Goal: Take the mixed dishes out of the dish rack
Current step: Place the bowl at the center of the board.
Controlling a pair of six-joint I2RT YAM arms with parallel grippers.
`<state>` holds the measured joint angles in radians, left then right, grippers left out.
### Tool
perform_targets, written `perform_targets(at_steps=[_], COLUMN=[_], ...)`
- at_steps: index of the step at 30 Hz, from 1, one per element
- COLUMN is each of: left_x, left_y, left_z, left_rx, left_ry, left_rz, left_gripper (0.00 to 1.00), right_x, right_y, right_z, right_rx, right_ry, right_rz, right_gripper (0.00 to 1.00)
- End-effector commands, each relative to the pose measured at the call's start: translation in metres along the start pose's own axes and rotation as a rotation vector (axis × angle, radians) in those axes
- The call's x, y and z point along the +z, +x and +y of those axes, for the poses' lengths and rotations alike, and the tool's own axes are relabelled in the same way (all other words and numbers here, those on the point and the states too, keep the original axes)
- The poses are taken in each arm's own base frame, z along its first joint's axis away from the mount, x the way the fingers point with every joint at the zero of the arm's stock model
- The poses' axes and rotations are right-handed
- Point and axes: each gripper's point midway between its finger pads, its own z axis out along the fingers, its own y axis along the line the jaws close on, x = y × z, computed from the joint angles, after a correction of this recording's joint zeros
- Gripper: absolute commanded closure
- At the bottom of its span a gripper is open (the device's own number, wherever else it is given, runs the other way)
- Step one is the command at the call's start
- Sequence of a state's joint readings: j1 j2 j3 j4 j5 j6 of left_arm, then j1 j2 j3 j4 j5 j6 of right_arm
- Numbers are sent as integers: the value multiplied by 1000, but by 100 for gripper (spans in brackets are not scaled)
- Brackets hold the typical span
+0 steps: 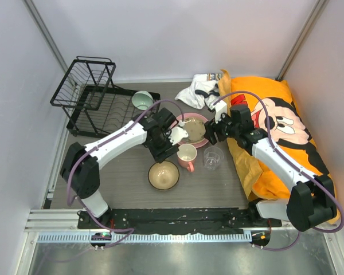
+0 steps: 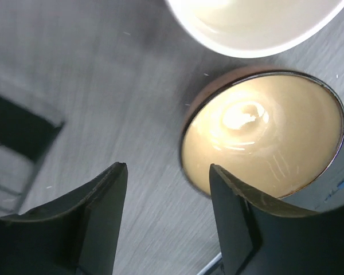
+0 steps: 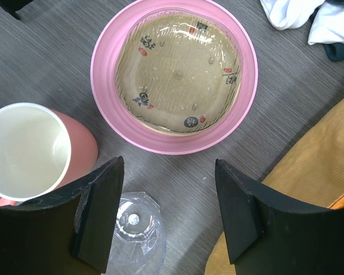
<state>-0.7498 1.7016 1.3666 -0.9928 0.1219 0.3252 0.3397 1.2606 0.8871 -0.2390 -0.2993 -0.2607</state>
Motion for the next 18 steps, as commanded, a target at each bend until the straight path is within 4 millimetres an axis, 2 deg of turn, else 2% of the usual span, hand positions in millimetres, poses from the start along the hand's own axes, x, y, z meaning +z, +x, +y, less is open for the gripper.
perform_targets(at_steps=[1,3,7,9,10,11,12,14,18], left_x=[-50,-58,-81,-93,-99,-104,-113,-122,-139], left_y=[-26,-29,-29,-38,-32,-33,-43,-40,-52], left_z=[25,35,76,97,109,118,129,149,185], left_rx=[17,48,85,115,111,114,117,135,165], left_ry=[-117,-164,-370,-467,-524,-564,-622,-704,-835], left_rz=[-146,-162,-195,-243,-238,-250,-302,-307,-375], left_gripper=[36,33,20,16,13,12,11,6,0], right_x=[-8,-8,-9,-9,-8,-8,-8,-7,-6], right_y=[-18,-19,-20,-19,-18,-18,-18,-17,-16], right_z=[-2,-2,-2,-1,-1,-2,-1,-1,-2], right_rx=[-33,-35,-36,-36,-35,-34,-32,-31,-34], right_ry=[8,9,8,6,4,5,3,1,1], right_rz=[-72,-73,-76,-75,-71,-71,-70,-68,-63], right_gripper=[31,31,31,31,31,31,31,31,31])
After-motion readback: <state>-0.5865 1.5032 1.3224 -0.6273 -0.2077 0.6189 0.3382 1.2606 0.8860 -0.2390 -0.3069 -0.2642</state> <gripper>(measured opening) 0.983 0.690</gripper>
